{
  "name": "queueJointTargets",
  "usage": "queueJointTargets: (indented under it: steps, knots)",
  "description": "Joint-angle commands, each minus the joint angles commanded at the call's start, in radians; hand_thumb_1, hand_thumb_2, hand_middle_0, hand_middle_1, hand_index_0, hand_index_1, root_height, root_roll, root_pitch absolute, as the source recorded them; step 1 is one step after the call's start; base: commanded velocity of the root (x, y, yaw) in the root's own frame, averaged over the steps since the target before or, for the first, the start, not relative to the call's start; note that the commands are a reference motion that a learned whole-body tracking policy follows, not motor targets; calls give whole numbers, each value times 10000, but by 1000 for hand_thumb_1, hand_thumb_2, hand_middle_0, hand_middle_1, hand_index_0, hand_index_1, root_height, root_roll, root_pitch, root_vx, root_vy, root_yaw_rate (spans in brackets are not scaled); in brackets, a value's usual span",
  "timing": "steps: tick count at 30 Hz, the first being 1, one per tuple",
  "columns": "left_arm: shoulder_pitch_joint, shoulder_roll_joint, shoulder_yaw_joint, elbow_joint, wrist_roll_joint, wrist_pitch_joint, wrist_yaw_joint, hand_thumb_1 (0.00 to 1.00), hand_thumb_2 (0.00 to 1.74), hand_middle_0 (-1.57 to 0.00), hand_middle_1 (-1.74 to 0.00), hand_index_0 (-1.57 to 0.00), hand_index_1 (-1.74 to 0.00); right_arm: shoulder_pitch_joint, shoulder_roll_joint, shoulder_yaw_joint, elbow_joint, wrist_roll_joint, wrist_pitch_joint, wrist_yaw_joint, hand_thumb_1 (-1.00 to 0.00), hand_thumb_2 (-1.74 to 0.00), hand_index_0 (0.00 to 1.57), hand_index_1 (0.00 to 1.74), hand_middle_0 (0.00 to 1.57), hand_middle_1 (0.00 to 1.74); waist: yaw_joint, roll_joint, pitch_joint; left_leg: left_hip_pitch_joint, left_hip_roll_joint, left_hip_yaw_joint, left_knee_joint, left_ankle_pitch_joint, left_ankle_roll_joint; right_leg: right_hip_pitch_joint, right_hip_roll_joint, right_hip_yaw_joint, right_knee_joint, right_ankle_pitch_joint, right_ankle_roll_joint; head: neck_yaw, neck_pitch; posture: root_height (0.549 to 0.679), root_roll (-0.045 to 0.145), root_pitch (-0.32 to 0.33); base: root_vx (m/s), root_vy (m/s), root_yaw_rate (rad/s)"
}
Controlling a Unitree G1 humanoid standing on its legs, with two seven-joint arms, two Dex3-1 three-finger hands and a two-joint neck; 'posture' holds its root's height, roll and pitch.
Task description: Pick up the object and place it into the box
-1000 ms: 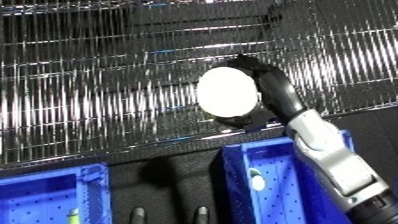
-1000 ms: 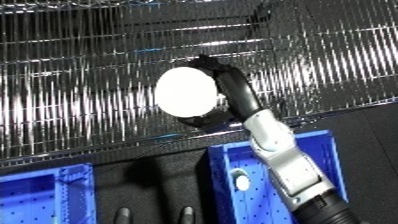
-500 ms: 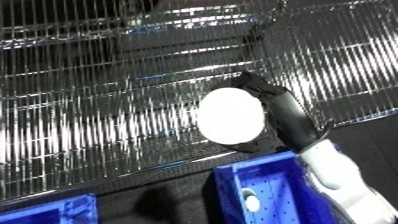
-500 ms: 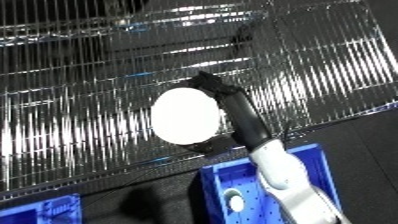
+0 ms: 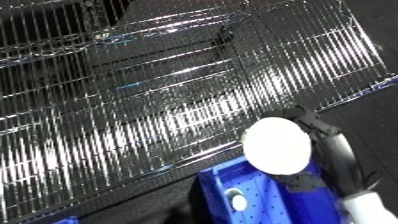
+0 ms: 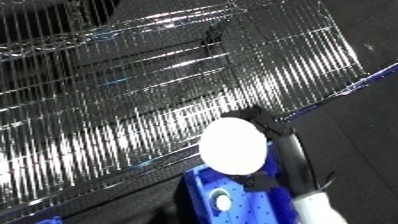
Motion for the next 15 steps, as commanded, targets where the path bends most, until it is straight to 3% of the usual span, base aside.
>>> queueJointTargets:
  steps: [8, 12, 15]
  knots:
    - [219, -116, -26, 157, -236, -357, 10, 150, 261, -235, -261, -235, -261, 1656, 129, -492, 1964, 1423, -1107, 199, -750, -1305, 1178, 1305, 1178, 1305, -284, -58, 0, 113, 89, 74, -15, -141, -17, 69, 107, 70, -62, -8, 2, 2104, 705, 645, 53, 126, -9, 9, -135]
    - [232, -167, -353, 153, -213, -527, -5, 150, 261, -235, -261, -235, -261, 1836, 69, -505, 3622, 2084, -1396, 628, -550, -957, 864, 957, 864, 957, -241, 15, 0, 119, 52, 74, 42, -204, -22, 84, 102, 55, -95, 31, -21, 2594, 749, 645, 56, 124, -19, -22, 0]
    - [142, -138, -616, 204, -215, -626, -119, 150, 261, -235, -261, -235, -261, 1699, 22, -456, 4942, 2248, -1328, 697, -400, -696, 628, 696, 628, 696, -162, 132, 0, 130, -12, 50, 14, -193, -27, 107, 75, 44, -190, 89, -22, 2912, 702, 646, 59, 125, -24, -23, 48]
